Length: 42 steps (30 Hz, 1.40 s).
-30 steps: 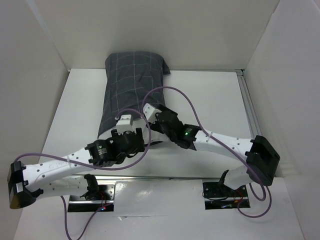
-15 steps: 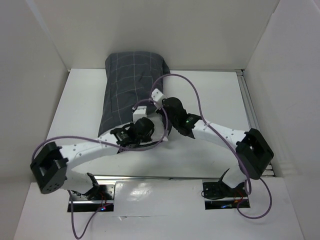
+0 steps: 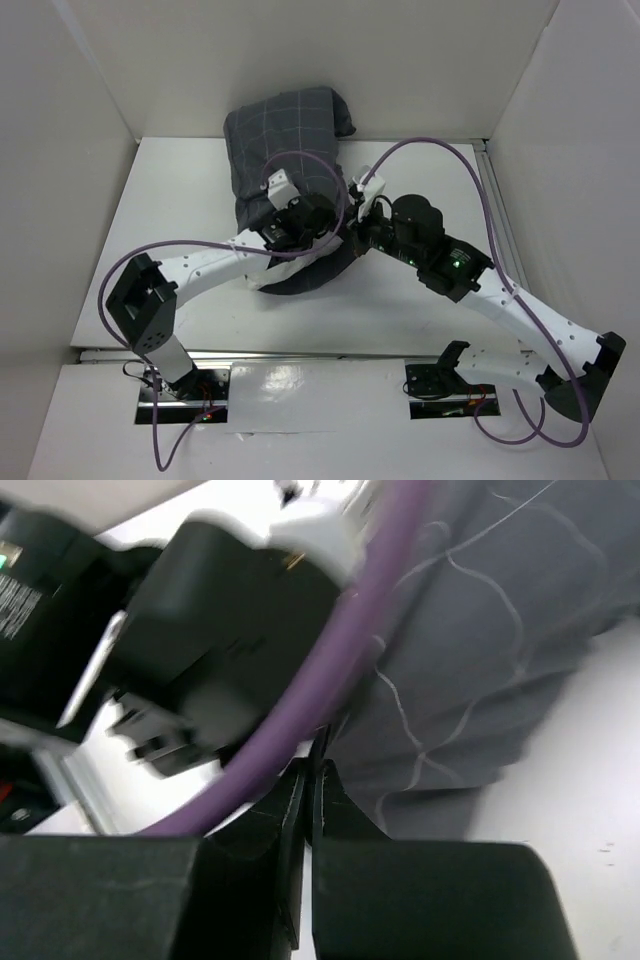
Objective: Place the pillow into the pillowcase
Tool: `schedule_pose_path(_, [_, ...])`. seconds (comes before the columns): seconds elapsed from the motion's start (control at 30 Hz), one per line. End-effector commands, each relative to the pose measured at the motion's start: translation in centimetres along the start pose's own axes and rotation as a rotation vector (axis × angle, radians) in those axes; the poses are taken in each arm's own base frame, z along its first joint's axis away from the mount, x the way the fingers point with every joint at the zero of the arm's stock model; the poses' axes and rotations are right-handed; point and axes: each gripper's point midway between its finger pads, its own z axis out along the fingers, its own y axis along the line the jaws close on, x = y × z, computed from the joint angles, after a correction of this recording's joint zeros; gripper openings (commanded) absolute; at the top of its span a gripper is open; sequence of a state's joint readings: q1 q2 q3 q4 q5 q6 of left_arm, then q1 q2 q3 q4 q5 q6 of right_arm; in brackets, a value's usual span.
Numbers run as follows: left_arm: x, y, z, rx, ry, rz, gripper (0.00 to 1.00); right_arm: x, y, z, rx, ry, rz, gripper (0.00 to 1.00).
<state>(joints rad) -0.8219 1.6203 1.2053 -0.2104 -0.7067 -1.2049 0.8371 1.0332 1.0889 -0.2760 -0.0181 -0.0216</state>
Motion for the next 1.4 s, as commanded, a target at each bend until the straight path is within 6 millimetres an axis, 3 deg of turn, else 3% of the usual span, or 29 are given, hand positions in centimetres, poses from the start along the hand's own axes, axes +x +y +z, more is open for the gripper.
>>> schedule_pose_path(0.0, [-8.8,-2.1,1.2,-0.056,-0.323,-0.258,0.11,-1.9,5.1,-3.6,-0.246,0.004,0.087,0.0])
schedule_pose_path(0.07, [-10.8,-2.4,1.0,-0.095,-0.376,-0.3,0.11,-1.6,6.7,-4.1,-0.338,0.024,0.104,0.0])
schedule_pose_path(0.1, [-10.1,-2.1,2.0,-0.124,-0.381,-0.289,0.11,-2.5,7.3,-5.0,-0.374,-0.008,0.098,0.0])
schedule_pose_path(0.13, [-11.0,-2.5,2.4,-0.127,-0.402,-0.335,0.11,-2.7,8.4,-5.7,-0.433,-0.009,0.114,0.0])
schedule_pose_path(0.2, [-10.3,-0.7,3.9,-0.21,-0.403,-0.33,0.11,-3.3,9.1,-6.9,-0.472,-0.041,0.119,0.0])
schedule_pose_path(0.23, [-8.8,-0.7,5.2,-0.232,-0.378,-0.385,0.11,-4.0,9.8,-7.8,-0.516,-0.06,0.134,0.0])
schedule_pose_path(0.27, [-8.1,1.4,5.8,-0.31,-0.371,-0.359,0.11,-4.5,10.0,-8.4,-0.535,-0.084,0.127,0.0])
schedule_pose_path(0.3, [-7.2,2.1,6.3,-0.342,-0.361,-0.372,0.11,-5.5,10.1,-9.5,-0.541,-0.124,0.136,0.0])
schedule_pose_path(0.33, [-6.3,2.8,7.4,-0.373,-0.388,-0.407,0.11,-5.2,10.4,-9.9,-0.561,-0.122,0.134,0.0])
schedule_pose_path(0.47, [-4.2,5.9,7.6,-0.515,-0.421,-0.409,0.11,-5.5,10.1,-10.6,-0.542,-0.135,0.144,0.0])
schedule_pose_path(0.6, [-2.8,6.9,5.4,-0.542,-0.437,-0.353,0.24,-5.0,10.0,-10.1,-0.531,-0.115,0.151,0.0])
schedule_pose_path(0.63, [-2.4,7.2,4.5,-0.545,-0.438,-0.353,0.43,-5.0,10.0,-10.1,-0.531,-0.115,0.151,0.0])
schedule_pose_path(0.67, [-2.0,8.4,3.7,-0.558,-0.451,-0.317,0.55,-4.6,9.8,-9.8,-0.516,-0.105,0.155,0.0])
schedule_pose_path(0.7, [-2.6,8.0,2.5,-0.536,-0.447,-0.291,0.67,-4.6,9.6,-9.7,-0.507,-0.106,0.156,0.0])
schedule_pose_path(0.73, [-1.8,7.3,1.2,-0.504,-0.432,-0.238,0.87,-4.6,9.3,-9.6,-0.484,-0.118,0.157,0.0])
schedule_pose_path(0.77, [-1.5,7.0,0.3,-0.482,-0.424,-0.191,0.95,-4.2,8.9,-9.3,-0.46,-0.113,0.161,0.0])
schedule_pose_path(0.8, [-1.3,7.6,-0.9,-0.476,-0.43,-0.087,1.0,-4.5,8.4,-9.1,-0.431,-0.126,0.162,0.0])
schedule_pose_path(0.9, [0.2,8.5,-5.1,-0.456,-0.383,0.031,1.0,-3.8,7.8,-8.4,-0.392,-0.117,0.168,0.01])
schedule_pose_path(0.97, [1.5,8.9,-8.0,-0.428,-0.316,0.142,1.0,-3.3,7.8,-7.8,-0.391,-0.102,0.171,0.07])
schedule_pose_path(1.0, [2.7,10.9,-8.8,-0.465,-0.255,0.219,1.0,-2.4,7.7,-7.1,-0.377,-0.076,0.177,0.09])
schedule_pose_path(1.03, [3.9,11.0,-9.5,-0.437,-0.208,0.254,1.0,-1.9,7.7,-6.5,-0.375,-0.061,0.18,0.09])
schedule_pose_path(1.07, [3.8,12.2,-10.2,-0.441,-0.167,0.271,1.0,-1.7,7.5,-6.1,-0.364,-0.053,0.182,0.09])
schedule_pose_path(1.1, [4.8,13.0,-10.9,-0.455,-0.062,0.352,1.0,-0.7,7.3,-5.5,-0.349,-0.034,0.186,0.12])
schedule_pose_path(1.13, [5.5,12.4,-10.9,-0.41,-0.021,0.334,1.0,-0.3,7.3,-4.9,-0.348,-0.025,0.187,0.18])
schedule_pose_path(1.17, [5.3,12.8,-11.8,-0.383,0.037,0.363,1.0,0.2,7.3,-4.8,-0.347,-0.015,0.189,0.46])
schedule_pose_path(1.2, [5.2,12.6,-12.2,-0.357,0.058,0.359,1.0,0.5,7.5,-4.5,-0.357,0.0,0.191,0.61])
schedule_pose_path(1.27, [4.4,11.3,-12.7,-0.292,0.083,0.341,1.0,1.0,7.3,-4.2,-0.346,0.02,0.194,0.81])
schedule_pose_path(1.3, [3.8,10.9,-12.9,-0.261,0.125,0.423,1.0,1.0,7.1,-4.1,-0.337,0.017,0.184,0.98])
schedule_pose_path(1.37, [1.8,10.9,-13.0,-0.269,0.11,0.389,1.0,0.8,7.0,-4.7,-0.337,0.007,0.169,1.0])
